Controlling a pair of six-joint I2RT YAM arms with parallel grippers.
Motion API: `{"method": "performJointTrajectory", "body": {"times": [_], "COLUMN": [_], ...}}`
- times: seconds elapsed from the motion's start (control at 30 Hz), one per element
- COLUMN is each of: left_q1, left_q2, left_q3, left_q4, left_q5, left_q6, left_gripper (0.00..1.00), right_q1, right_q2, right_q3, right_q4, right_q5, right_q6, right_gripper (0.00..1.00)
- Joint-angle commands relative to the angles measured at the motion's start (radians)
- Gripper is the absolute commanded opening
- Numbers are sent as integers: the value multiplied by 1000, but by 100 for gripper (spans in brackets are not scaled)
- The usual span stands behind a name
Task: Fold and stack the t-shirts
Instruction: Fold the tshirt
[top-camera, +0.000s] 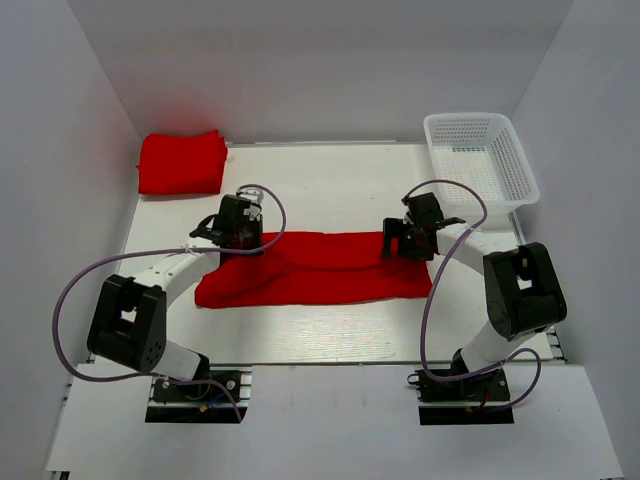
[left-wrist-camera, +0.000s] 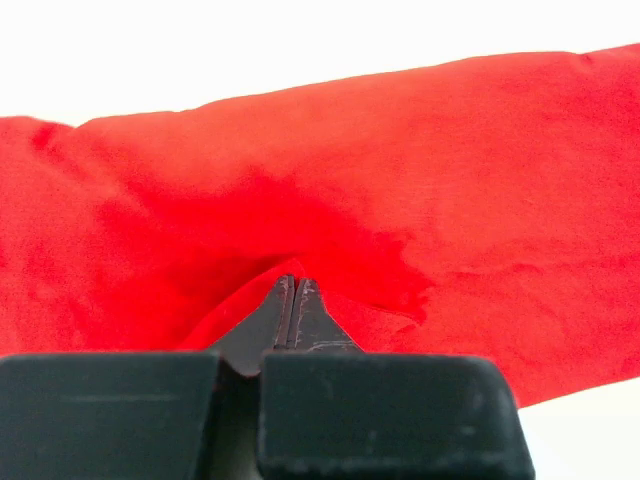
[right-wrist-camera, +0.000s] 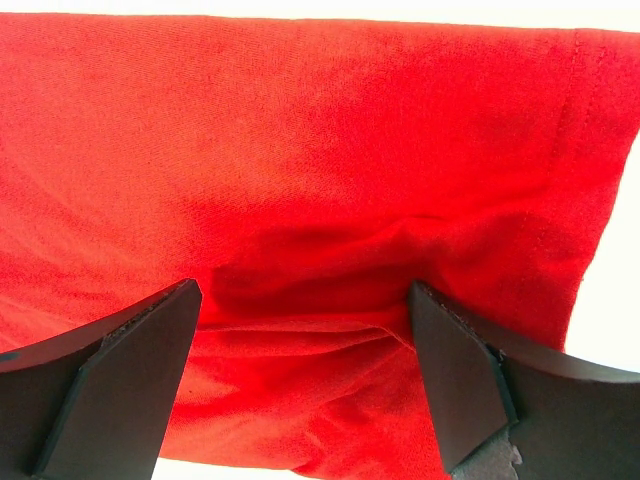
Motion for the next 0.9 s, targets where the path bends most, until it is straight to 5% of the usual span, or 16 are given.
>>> {"method": "performJointTrajectory", "body": {"times": [0.0, 0.2, 0.43, 0.47, 0.53, 0.57, 0.7, 0.87], "left_q1": [-5, -5, -14, -14, -14, -14, 7, 8], "left_q2": [-1, 204, 263, 272, 272, 259, 197, 174], "left_q3": [39, 171, 204, 226, 258, 287, 376, 522], "left_q4": [65, -31, -17, -34, -77, -109, -188, -405], "left_q5": [129, 203, 226, 211, 156, 118, 37, -228], "left_q6": [110, 200, 263, 252, 229, 192, 132, 7], "left_gripper": [0, 0, 4, 31, 66, 99, 100, 100], "right_q1": [-6, -6, -4, -4, -4, -6, -1, -3], "right_q2": [52, 54, 46, 43, 40, 34, 23, -52], "right_q3": [-49, -48, -44, -44, -38, -29, 9, 49], "right_q4": [-91, -90, -91, -94, -94, -100, -130, -139], "right_q5": [2, 2, 8, 6, 5, 6, 9, 15], "right_q6": [-14, -16, -17, -19, -22, -23, -29, -36], "right_gripper": [90, 90, 90, 90, 90, 90, 90, 90]}}
